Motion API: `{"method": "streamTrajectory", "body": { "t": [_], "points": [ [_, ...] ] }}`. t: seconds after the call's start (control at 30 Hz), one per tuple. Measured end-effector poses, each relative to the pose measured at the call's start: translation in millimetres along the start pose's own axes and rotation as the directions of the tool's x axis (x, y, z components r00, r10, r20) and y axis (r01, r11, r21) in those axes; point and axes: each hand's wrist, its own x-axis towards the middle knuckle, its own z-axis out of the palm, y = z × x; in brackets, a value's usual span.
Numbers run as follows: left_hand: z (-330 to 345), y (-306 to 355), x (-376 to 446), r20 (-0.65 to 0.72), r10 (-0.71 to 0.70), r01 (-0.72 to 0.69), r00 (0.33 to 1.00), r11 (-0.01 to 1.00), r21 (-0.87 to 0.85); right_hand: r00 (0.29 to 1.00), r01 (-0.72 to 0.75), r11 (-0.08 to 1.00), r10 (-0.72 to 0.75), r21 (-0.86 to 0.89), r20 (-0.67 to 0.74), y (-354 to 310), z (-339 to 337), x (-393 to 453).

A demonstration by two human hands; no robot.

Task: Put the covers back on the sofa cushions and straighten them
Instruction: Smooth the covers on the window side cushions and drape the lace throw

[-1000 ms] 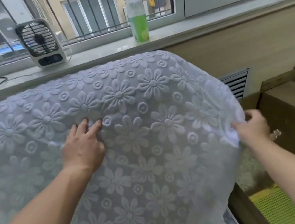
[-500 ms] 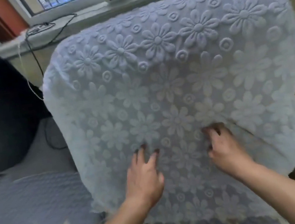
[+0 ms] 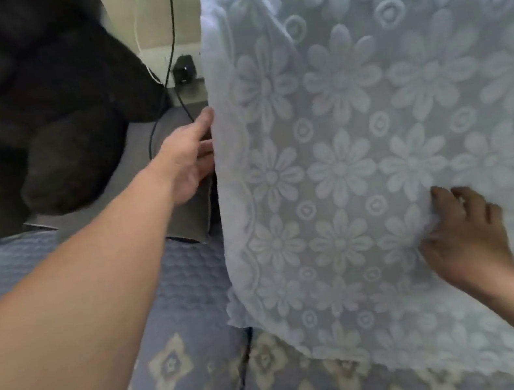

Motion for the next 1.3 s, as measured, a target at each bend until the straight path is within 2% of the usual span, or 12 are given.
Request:
{"method": "streamTrajectory", "body": {
  "t": [0.2,0.4,0.47,0.5,0.57,0.63,0.7,0.77,0.83,1.0,1.17,1.3],
  "points": [
    [-26,20,-14,0.491,-0.078,0.163,0.868,0.978,-0.132,0.985,-0.164,0.986,0.163,0.022,0.059,-32,-1,-7],
    [-29,31,-7,0.443,0.119,0.206,0.889,0.760,-0.617,0.962,-0.272,0.962,0.272,-0.011,0.015,-56,-1,2],
    [-23,31,0,0.186,0.157,0.002,0.970,0.759,-0.651,0.965,-0.259,0.961,0.262,-0.095,0.022,-53,6,4],
    [-26,27,5,-0.070,0.221,-0.221,0.973,0.792,-0.569,0.967,-0.243,0.959,0.251,-0.144,0.041,-51,12,5],
    [-34,17,9,-0.510,0.529,-0.579,0.678,0.812,0.073,0.963,-0.234,0.954,0.254,-0.186,0.091,-50,20,6],
    [-30,-4,16,-0.360,0.807,-0.553,0.468,0.585,0.593,0.960,-0.260,0.952,0.272,-0.161,0.059,-51,25,7],
    [-17,-44,19,-0.327,0.617,-0.317,0.716,0.704,0.635,0.962,-0.265,0.956,0.271,-0.130,0.037,-56,22,5],
    [-8,-93,17,-0.445,0.160,0.069,0.881,0.887,0.457,0.957,-0.265,0.962,0.271,-0.072,0.107,-60,17,8],
    [0,-145,-2,-0.450,-0.053,0.201,0.892,0.936,0.288,0.960,-0.243,0.969,0.248,-0.051,0.130,-55,15,3],
    [2,-256,-29,-0.297,-0.058,0.167,0.953,0.919,0.357,0.927,-0.290,0.882,0.355,0.372,-0.118,-14,23,-65],
    [16,-301,-12,-0.085,-0.039,0.086,0.996,0.738,0.670,0.600,-0.769,0.532,0.792,0.354,0.114,102,67,-120],
    [20,-322,-33,-0.277,-0.099,0.283,0.956,0.574,0.768,0.338,-0.877,0.193,0.899,0.440,0.278,262,148,-96]
  ]
}}
